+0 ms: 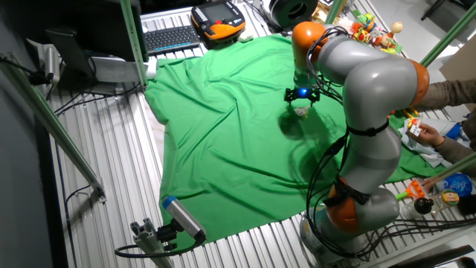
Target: Grasp the moving object
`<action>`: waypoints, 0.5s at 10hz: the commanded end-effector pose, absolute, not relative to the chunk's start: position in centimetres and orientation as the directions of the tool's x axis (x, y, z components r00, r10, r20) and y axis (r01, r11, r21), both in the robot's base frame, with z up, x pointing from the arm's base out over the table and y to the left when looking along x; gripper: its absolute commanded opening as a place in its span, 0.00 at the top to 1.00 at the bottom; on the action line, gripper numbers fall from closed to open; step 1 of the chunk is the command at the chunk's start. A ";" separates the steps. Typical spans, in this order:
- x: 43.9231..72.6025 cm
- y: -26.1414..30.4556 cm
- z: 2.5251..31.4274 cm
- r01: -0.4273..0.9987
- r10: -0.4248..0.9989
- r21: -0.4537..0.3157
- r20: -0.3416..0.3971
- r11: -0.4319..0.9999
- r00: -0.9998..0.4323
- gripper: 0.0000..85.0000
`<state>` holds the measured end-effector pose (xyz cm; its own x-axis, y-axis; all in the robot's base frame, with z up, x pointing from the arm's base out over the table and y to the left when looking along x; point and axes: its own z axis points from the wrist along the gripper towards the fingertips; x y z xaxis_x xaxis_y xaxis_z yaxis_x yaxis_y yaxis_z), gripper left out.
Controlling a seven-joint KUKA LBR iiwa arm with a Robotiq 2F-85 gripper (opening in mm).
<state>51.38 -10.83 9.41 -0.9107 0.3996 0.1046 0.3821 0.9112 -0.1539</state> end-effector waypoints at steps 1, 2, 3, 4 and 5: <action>51.4 -12.1 7.3 0.387 0.399 -0.118 0.102 0.914 -0.911 0.00; 51.6 -12.3 5.8 0.391 0.400 -0.104 0.081 0.915 -0.913 0.00; 51.8 -12.3 5.0 0.404 0.411 -0.094 0.071 0.910 -0.909 0.00; 51.9 -12.1 4.7 0.417 0.422 -0.079 0.064 0.905 -0.904 0.00; 51.9 -11.9 4.3 0.426 0.430 -0.080 0.043 0.901 -0.902 0.00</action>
